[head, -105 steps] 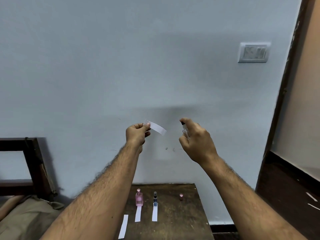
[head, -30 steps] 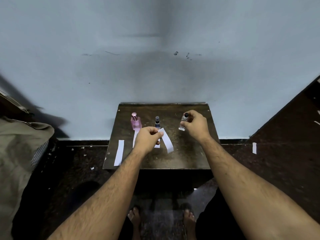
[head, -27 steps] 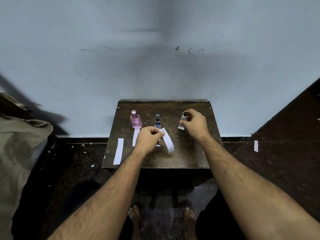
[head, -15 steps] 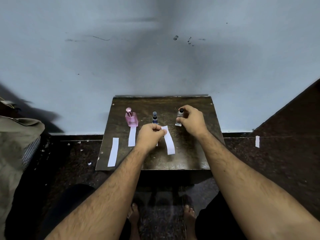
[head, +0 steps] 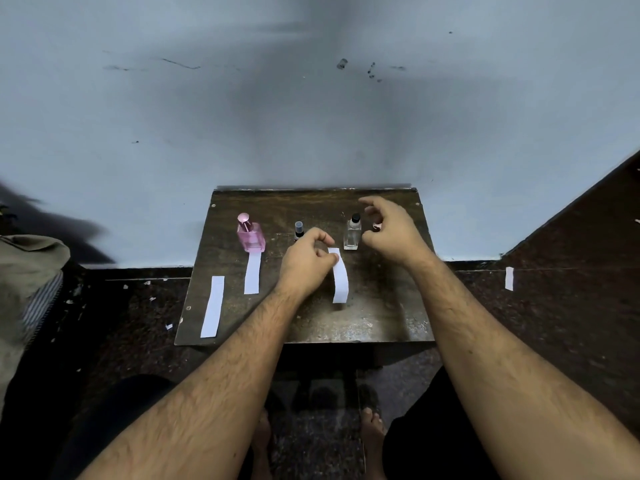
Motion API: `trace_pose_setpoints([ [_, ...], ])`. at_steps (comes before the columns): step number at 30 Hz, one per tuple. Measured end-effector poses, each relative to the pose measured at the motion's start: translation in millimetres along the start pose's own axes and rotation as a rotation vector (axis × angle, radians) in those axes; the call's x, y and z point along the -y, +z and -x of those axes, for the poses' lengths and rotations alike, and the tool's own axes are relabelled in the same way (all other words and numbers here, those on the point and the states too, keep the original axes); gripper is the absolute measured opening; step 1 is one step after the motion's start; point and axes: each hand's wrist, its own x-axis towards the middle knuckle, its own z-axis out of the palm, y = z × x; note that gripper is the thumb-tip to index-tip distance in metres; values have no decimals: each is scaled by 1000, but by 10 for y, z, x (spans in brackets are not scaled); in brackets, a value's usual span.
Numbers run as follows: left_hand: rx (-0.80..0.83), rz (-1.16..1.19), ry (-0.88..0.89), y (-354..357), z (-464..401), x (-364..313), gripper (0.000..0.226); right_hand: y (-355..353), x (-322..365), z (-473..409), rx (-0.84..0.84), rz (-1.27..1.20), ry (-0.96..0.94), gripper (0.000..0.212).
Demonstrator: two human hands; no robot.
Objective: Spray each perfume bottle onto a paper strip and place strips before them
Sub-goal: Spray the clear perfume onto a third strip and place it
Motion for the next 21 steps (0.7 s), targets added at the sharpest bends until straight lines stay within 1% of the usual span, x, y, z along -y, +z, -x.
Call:
trace_pose_setpoints([
  [2, 7, 4, -6, 35, -43, -9, 23, -73, -80, -44, -94, 73, -3, 53],
  [4, 7, 12, -4, 74, -84, -24, 30, -98, -173, -86, -150, 140, 57, 42],
  [6, 4, 11, -2, 111, -116, -44, 46, -54, -240, -118, -95, 212, 120, 39],
  [8, -3, -4, -4, 136, -134, -65, 57, 17, -275, -125, -25, 252, 157, 40],
  [10, 2, -14, -8, 158, -146, -87, 64, 81, -296, -118, 4, 251, 169, 39],
  [12, 11, -26, -5, 169, -147, -109, 67, 130, -316, -115, -14, 238, 171, 33],
  [14, 18, -42, 2, 168, -137, -130, 68, 135, -302, -106, -77, 209, 164, 26],
  [16, 20, -60, 14, 154, -116, -147, 68, 95, -255, -98, -154, 147, 129, 27],
  [18, 20, -71, 20, 154, -111, -151, 67, 2, -167, -95, -226, -1, 110, 32],
  [19, 19, -76, 24, 160, -106, -153, 67, -56, -104, -91, -257, -87, 101, 30],
  [21, 19, -92, 31, 174, -83, -170, 65, -163, 20, -87, -293, -197, 55, 21],
])
